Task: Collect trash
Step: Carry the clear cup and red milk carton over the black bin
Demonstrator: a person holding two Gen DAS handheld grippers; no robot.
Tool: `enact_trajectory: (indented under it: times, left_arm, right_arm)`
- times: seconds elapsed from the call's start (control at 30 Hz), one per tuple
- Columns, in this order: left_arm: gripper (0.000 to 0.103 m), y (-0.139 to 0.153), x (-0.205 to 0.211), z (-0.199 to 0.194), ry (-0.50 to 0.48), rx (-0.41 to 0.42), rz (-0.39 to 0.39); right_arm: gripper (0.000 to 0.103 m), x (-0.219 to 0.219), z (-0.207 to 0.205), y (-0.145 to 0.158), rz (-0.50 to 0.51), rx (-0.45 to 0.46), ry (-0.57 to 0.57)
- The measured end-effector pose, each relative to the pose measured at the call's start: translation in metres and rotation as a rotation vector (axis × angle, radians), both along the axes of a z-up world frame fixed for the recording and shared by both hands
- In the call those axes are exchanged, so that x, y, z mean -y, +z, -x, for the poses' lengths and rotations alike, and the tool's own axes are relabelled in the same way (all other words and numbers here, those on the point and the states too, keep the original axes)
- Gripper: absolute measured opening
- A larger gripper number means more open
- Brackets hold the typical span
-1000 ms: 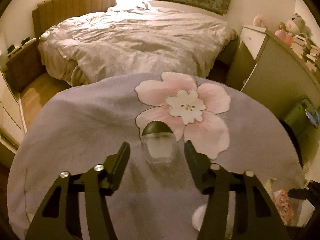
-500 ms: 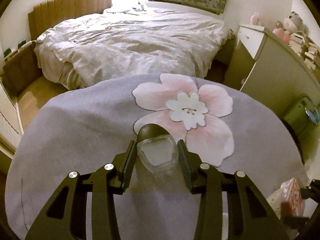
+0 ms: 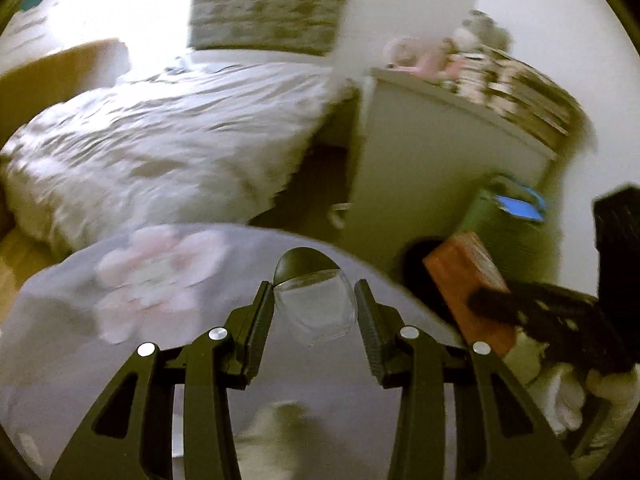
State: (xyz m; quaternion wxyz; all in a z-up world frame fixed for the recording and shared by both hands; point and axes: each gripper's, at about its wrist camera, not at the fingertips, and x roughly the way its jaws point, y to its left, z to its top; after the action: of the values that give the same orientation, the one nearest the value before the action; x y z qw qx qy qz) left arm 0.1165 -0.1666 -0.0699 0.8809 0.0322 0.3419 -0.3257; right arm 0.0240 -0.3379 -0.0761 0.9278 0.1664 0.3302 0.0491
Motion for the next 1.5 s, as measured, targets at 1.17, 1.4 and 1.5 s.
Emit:
enact_trajectory:
  times: [1.17, 1.4, 1.5]
  left_arm:
    - [0.041, -0.027, 0.184, 0.046, -0.299, 0.007, -0.101]
    - [0.041, -0.039, 0.200, 0.040, -0.313, -0.014, -0.119]
    - [0.041, -0.044, 0.207, 0.037, -0.320, -0.018, -0.131]
  right_arm:
    - [0.054, 0.179, 0.041, -0.060, -0.149, -0.031, -0.382]
    - [0.054, 0.190, 0.035, -0.069, -0.151, -0.051, -0.400]
    - [0.054, 0.195, 0.029, -0.072, -0.144, -0.064, -0.408]
